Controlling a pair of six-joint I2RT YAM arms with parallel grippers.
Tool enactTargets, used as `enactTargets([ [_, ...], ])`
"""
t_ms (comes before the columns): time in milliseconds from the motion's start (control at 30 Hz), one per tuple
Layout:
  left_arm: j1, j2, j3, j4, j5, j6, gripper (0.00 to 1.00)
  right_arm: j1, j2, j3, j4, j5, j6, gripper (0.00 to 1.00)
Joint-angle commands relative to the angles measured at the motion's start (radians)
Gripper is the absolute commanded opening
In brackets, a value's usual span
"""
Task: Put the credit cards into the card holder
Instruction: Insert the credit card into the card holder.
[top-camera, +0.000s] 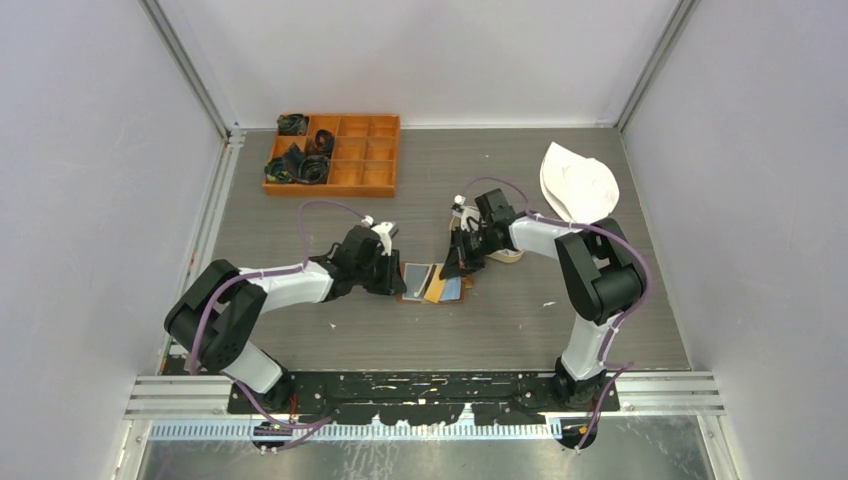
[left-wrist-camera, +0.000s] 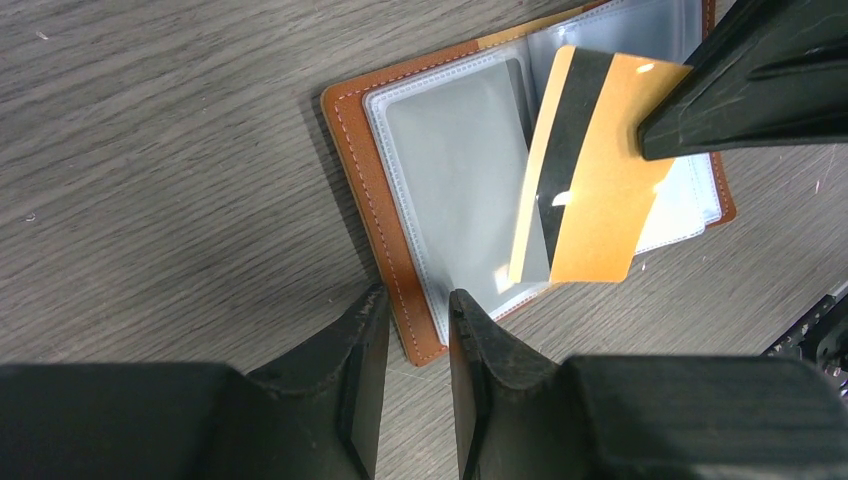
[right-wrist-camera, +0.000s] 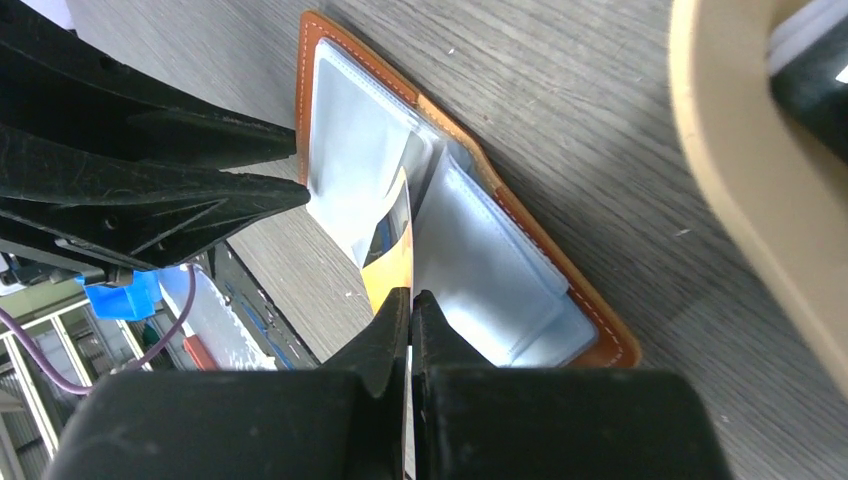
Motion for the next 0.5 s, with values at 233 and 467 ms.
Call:
enactTargets([
  [233,0.000,0.008,0.025,0.004,0.019,-0.004,0.30,0.037,0.076,0.095,-0.137,0.110,0.031,0.01],
  [467,0.000,0.008,0.025,0.007,0.022,-0.005,0.30,0.043,0.118,0.133,-0.186,0.140,0.046,0.01],
])
